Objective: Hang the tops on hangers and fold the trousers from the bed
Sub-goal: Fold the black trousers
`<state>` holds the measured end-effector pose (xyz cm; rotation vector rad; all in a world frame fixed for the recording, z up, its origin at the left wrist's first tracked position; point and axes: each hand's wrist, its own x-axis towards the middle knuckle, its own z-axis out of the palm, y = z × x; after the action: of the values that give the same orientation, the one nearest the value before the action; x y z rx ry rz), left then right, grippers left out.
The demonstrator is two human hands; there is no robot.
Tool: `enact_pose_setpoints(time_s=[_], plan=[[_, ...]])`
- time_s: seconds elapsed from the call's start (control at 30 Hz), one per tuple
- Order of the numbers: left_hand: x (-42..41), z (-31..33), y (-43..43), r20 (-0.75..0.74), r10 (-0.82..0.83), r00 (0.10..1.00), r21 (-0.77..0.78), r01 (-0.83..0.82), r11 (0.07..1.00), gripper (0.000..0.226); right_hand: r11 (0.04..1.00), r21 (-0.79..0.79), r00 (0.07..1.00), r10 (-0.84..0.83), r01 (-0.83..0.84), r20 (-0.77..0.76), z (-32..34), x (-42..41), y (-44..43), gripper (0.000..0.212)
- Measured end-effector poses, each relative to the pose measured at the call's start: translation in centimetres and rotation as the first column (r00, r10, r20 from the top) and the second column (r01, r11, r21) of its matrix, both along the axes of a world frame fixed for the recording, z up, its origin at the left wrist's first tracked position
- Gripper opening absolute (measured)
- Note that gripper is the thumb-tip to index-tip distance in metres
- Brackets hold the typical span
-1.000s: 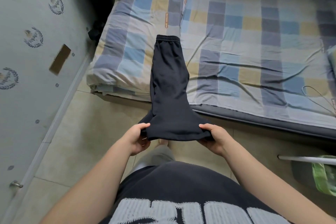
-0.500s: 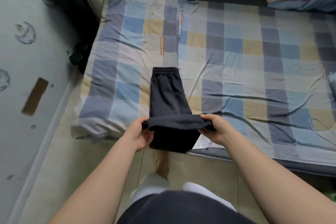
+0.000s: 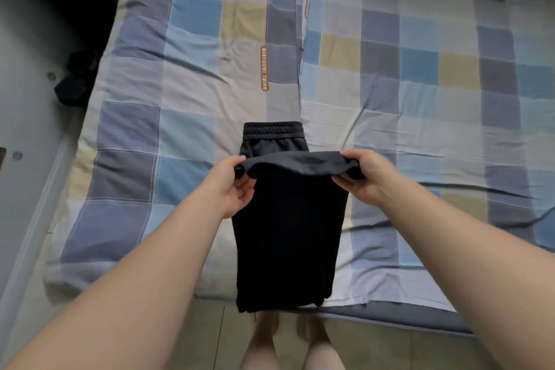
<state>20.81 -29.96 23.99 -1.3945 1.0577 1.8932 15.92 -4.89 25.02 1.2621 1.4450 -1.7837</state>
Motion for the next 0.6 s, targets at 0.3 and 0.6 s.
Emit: enact_pose_setpoints(time_s=[0.3, 0.6], plan=[[-8.1, -8.2, 0.3, -0.017, 0.05, 0.999, -0.078, -0.051, 0.996, 0.013, 0.995, -0.011, 0.994, 0.098, -0.099, -0.043, -10.0, -8.2, -1.2, 0.007], [-8.6, -12.7, 0.2, -0.104, -0.043, 0.994, -0.077, 0.036, 0.996, 0.044, 0.971, -0.137, 0.979, 0.19, -0.198, -0.072, -14.5, -8.9, -1.6, 0.017]])
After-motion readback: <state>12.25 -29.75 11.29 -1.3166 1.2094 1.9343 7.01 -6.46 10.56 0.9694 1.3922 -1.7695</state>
